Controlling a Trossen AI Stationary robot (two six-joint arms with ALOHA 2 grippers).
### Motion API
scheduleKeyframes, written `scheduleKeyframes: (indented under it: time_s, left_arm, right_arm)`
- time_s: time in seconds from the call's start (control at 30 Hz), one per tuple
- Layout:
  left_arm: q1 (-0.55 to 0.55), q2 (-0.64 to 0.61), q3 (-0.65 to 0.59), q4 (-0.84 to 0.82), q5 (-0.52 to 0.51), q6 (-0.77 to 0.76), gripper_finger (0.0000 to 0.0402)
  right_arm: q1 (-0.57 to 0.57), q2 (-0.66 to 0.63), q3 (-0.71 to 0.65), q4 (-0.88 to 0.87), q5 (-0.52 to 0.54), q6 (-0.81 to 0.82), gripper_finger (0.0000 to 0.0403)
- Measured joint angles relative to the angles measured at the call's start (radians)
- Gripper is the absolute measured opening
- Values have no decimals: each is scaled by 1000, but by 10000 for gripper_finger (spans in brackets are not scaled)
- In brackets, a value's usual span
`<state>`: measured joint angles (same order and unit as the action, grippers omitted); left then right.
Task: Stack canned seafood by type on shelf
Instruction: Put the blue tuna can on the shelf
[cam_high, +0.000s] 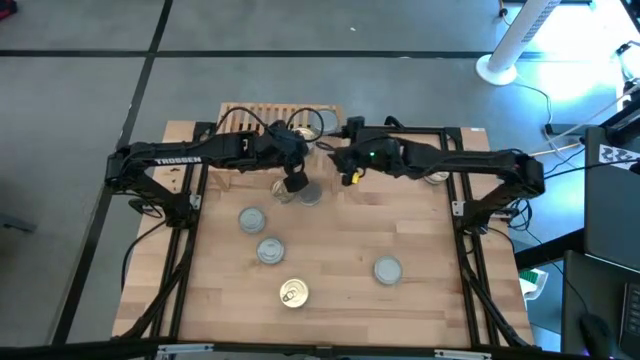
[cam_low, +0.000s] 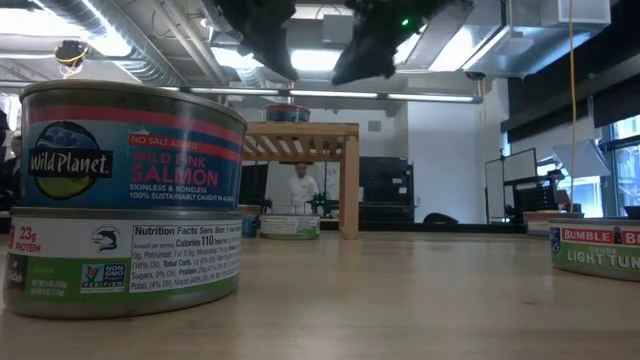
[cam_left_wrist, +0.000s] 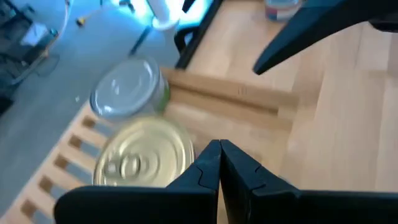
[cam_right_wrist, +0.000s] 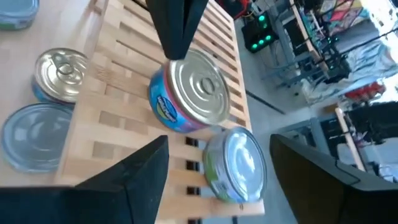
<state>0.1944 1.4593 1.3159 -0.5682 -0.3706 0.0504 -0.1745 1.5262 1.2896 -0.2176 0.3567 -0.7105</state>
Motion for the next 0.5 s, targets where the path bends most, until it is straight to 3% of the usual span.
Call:
scheduleKeyframes:
  time_s: [0.5]
  left_arm:
    - [29,175,0,160,-22,81,5]
  right_arm:
    - [-2,-170,0,-207,2,131,276]
